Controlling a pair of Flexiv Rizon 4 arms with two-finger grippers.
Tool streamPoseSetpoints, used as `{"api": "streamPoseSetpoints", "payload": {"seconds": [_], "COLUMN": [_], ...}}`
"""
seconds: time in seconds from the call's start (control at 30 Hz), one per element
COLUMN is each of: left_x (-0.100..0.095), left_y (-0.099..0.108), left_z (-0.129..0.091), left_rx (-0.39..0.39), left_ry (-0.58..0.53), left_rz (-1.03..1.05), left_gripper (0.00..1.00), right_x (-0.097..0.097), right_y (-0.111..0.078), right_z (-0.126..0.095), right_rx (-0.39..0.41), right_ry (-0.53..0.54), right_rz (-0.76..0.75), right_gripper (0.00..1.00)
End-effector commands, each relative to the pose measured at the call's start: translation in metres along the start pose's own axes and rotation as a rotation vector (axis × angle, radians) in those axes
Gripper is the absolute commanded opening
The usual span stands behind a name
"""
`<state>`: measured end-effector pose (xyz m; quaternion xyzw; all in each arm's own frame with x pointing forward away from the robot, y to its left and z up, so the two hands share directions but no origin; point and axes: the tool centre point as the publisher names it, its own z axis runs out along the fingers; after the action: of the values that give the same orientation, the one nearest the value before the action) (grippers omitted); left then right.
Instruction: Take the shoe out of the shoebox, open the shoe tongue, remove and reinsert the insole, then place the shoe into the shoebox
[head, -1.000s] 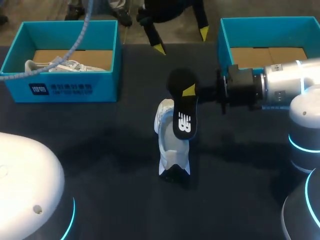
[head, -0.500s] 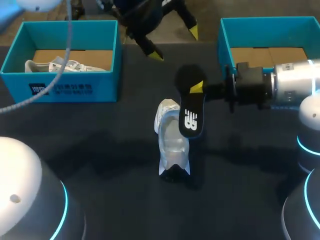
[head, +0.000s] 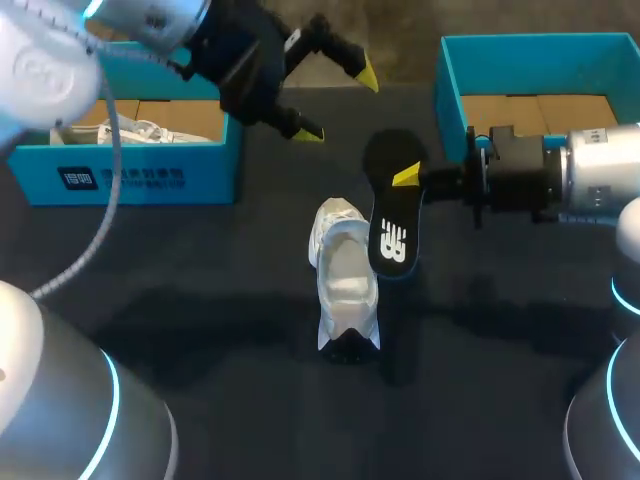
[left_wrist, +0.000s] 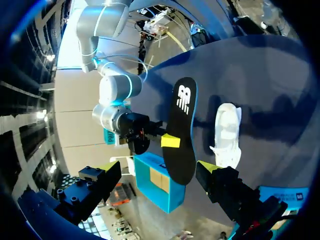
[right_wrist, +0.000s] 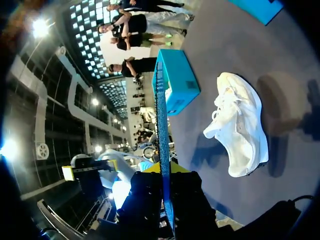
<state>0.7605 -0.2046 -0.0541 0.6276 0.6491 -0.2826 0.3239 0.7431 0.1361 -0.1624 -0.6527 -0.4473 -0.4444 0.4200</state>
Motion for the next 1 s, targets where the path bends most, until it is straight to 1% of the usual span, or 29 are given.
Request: {"api": "streamPoseSetpoints", "payload": {"seconds": [0.03,0.3,0.47,0.63,0.73,1.0], "left_x": [0.011,0.020,0.025,0.032,0.036,0.036], "left_y": [-0.013,-0.020,-0.024,-0.028,-0.029,-0.029], "left_z": [0.004,0.011,0.014,0.017,0.020,0.020], "left_rx": [-0.028,-0.035,-0.033,-0.029,-0.062,-0.062], "left_ry": [-0.418,-0.495,-0.511,-0.511,-0.492,-0.492], "left_rz": [0.009,-0.019,-0.020,-0.023,-0.031,-0.031], "left_gripper": [1.00,1.00,1.00,1.00,1.00,1.00], "right_x": [0.004,0.015,0.020,0.025,0.027,0.031], "right_y": [-0.005,-0.007,-0.006,-0.004,-0.003,0.000], "right_z": [-0.002,-0.004,-0.006,-0.007,-0.007,-0.004], "right_rx": [-0.007,-0.003,-0.011,-0.016,-0.016,-0.014], "right_ry": [0.020,0.054,0.058,0.056,0.053,0.043], "right_rz": [-0.003,-0.009,-0.012,-0.018,-0.022,-0.022], "right_gripper": [0.00,0.00,0.00,0.00,0.00,0.00]}}
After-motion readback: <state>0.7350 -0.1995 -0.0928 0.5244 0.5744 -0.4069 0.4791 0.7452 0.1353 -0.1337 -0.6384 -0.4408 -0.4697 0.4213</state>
